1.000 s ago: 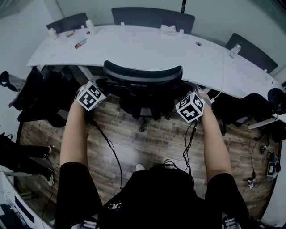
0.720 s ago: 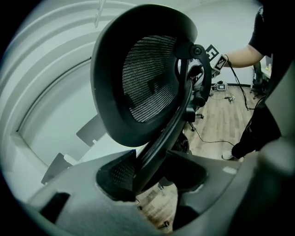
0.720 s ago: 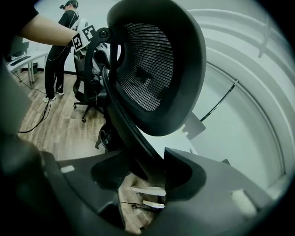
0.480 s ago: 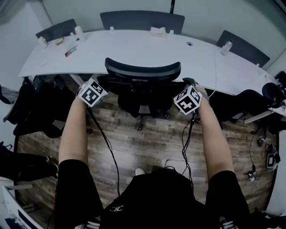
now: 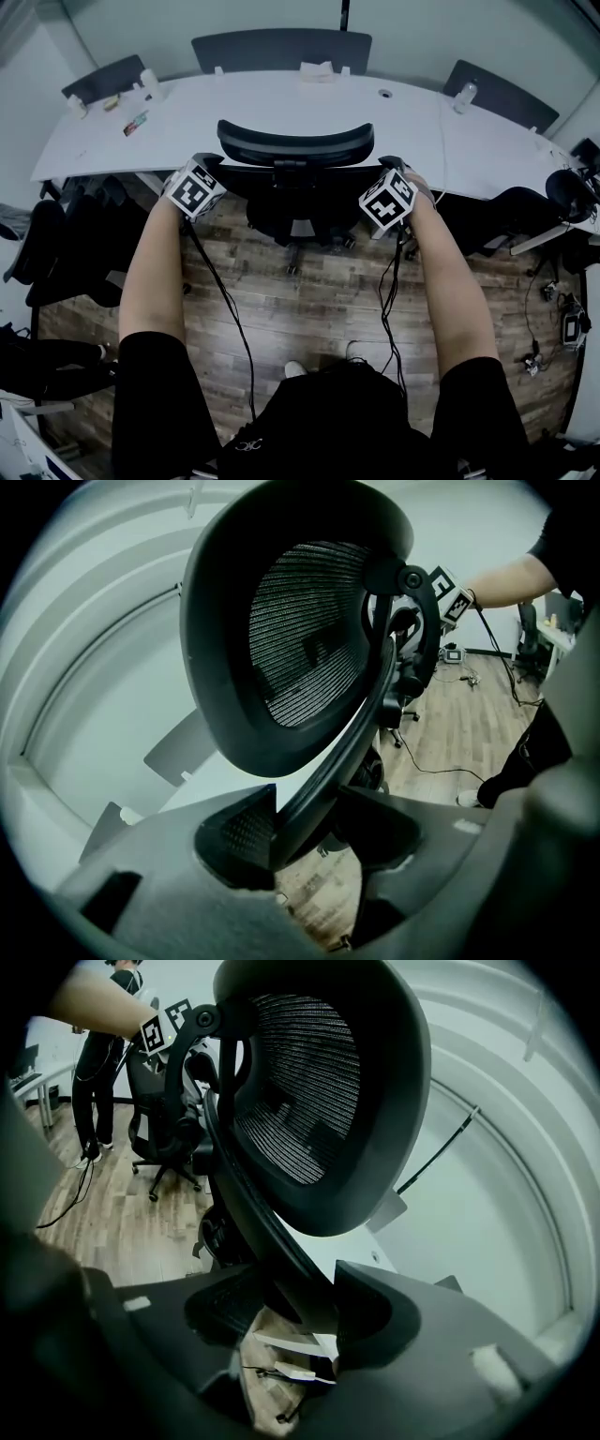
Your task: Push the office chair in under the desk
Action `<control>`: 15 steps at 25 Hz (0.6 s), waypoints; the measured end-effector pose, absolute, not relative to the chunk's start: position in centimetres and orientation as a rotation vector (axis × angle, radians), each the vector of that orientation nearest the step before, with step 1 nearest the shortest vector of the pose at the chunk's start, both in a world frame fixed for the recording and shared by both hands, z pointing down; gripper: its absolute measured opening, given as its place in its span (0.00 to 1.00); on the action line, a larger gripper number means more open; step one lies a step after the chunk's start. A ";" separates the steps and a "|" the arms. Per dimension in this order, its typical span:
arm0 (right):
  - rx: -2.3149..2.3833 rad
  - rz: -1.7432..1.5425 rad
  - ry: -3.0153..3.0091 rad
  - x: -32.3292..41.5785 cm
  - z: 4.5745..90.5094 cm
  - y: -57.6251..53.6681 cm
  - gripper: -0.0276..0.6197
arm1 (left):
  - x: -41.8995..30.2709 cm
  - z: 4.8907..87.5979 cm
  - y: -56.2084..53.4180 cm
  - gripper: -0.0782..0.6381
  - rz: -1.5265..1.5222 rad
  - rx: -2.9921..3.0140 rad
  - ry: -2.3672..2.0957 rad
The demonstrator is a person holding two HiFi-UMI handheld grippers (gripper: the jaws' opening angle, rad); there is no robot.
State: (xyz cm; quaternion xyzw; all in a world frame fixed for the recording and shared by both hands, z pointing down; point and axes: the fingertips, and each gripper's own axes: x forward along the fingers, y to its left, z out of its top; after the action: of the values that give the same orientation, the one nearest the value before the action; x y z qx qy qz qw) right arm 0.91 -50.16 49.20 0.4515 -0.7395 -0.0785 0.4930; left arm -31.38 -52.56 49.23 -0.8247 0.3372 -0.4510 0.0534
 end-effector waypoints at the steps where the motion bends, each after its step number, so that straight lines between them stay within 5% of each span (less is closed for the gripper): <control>1: 1.097 -0.189 -1.790 1.2 49.2 -50.5 0.41 | -31.1 49.2 -52.9 0.38 -1.370 -2.507 1.023; 15: 1.107 -0.178 -1.777 3.0 48.9 -53.8 0.41 | -29.1 48.8 -57.5 0.39 -1.352 -2.504 1.031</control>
State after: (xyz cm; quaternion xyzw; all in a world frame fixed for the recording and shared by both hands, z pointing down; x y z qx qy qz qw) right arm 3.02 -53.77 48.89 0.4571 -0.7339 -0.0737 0.4971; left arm -29.10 -57.51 48.85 -0.8260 0.3401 -0.4459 0.0578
